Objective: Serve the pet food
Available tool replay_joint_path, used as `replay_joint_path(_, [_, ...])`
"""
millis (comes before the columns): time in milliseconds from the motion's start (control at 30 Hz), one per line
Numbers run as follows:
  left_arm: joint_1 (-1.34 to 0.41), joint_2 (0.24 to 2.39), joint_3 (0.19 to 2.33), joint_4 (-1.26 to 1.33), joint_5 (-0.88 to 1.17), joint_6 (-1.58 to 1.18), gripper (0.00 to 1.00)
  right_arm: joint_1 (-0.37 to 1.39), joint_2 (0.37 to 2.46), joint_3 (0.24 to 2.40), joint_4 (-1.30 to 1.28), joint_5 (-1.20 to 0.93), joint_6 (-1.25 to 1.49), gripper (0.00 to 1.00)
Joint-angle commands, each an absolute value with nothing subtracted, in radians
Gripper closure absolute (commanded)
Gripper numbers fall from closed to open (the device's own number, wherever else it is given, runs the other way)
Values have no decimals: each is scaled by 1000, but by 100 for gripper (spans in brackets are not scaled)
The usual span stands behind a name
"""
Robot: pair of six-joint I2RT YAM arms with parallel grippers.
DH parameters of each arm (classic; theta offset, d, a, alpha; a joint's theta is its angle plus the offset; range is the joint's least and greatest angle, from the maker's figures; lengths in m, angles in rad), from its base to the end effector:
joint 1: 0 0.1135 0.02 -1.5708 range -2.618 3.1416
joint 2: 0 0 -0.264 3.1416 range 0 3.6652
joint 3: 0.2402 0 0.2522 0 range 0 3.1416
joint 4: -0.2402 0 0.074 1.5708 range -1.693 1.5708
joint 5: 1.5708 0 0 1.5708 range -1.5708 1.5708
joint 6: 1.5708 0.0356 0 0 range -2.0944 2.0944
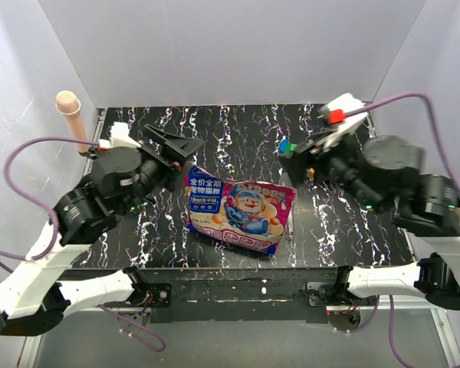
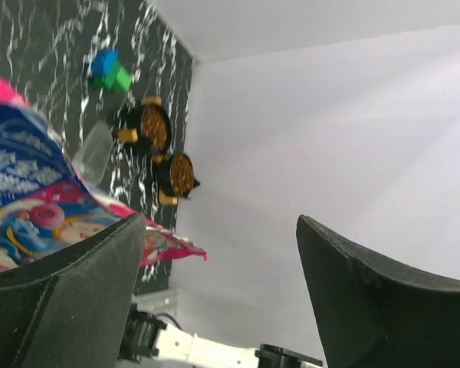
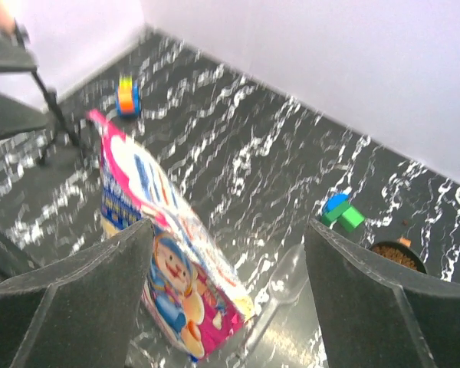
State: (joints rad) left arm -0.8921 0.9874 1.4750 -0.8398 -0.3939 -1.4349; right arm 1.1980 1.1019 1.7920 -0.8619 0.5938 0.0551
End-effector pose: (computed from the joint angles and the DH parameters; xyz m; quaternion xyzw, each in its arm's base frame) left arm 0.1131 -0.1184 0.4647 -0.3235 0.7447 -0.4518 0.3697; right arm 0.0744 0.1356 0.5335 -0.2373 0.7173 0.1797 0.6300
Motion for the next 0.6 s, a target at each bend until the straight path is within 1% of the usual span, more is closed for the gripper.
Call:
replay_joint_path(0, [-890, 927, 1560, -836, -563, -1120, 20, 1203, 1088, 1948, -870, 715, 63, 14])
replay_joint_path(67, [-890, 917, 1580, -796, -594, -1057, 16, 1201, 1078, 1982, -841, 701, 17, 13])
replay_joint_path(167, [-890, 931, 1608, -818, -604, -1071, 15, 1201, 1063, 1919, -798, 718, -43, 13])
replay_joint_path(267, [-890, 931, 1589, -808, -569, -1095, 15, 1201, 1063, 1901, -782, 739, 17, 12])
replay_joint_path(333, [-890, 914, 1574, -763, -560, -1080, 15, 1203, 1055, 1894, -743, 718, 43, 12])
replay_joint_path(433, [-890, 908, 1589, -640, -548, -959, 15, 1201, 1060, 1945, -713, 742, 60, 11])
replay_joint_path(567, [-890, 962, 1734, -612, -566, -763, 14, 1201, 1029, 1968, -585, 729, 5, 11])
